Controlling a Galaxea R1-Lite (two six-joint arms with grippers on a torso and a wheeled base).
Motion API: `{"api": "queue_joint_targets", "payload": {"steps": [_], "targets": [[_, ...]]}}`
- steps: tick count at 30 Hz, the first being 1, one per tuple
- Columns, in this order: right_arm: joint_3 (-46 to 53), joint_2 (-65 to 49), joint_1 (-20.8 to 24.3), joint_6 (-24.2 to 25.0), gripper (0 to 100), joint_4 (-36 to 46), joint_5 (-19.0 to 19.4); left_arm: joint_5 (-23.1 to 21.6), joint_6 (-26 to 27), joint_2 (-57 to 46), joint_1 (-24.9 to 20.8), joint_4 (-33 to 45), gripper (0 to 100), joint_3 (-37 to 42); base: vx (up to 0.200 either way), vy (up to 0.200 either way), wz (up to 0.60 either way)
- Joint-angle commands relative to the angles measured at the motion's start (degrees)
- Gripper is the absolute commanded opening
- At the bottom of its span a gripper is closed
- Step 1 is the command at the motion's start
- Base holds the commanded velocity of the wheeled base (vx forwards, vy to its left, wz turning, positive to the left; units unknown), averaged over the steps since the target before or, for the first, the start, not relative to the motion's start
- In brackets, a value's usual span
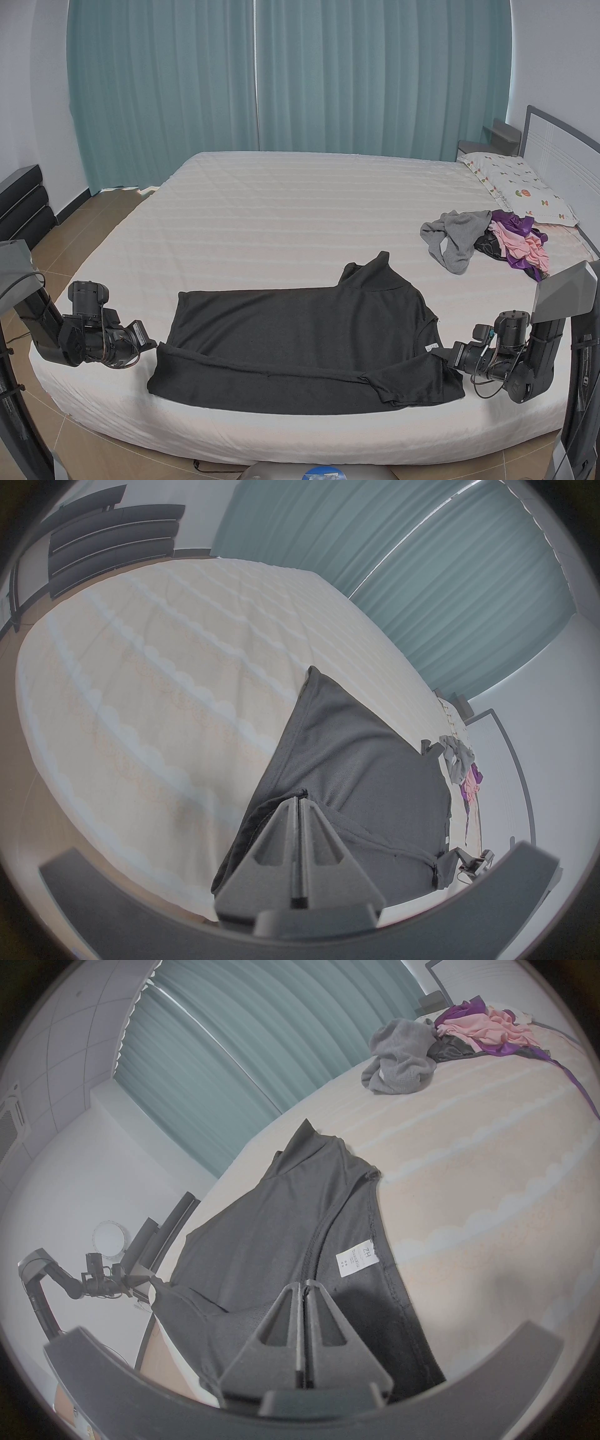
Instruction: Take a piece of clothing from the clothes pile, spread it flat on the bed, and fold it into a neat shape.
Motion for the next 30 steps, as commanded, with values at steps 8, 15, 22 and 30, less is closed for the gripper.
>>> {"api": "queue_joint_targets", "payload": {"steps": [8,15,22,30], "targets": [[9.28,-7.29,-0.82,3.17,0,-6.74,1.72,0.01,-0.07,-4.52,0.39,-0.07,0,3.24,0.000,0.000,0.00],[12.62,-11.51,-0.82,3.17,0,-6.74,1.90,0.01,-0.07,-7.77,0.74,-0.15,0,6.84,0.000,0.000,0.00],[14.02,-13.71,-0.82,3.17,0,-6.74,2.69,0.01,-0.07,-8.47,1.79,-0.07,0,7.63,0.000,0.000,0.00],[13.23,-12.83,-0.73,3.17,0,-6.74,2.69,-0.08,-0.07,-7.86,1.79,-0.15,0,7.11,0.000,0.000,0.00]]}}
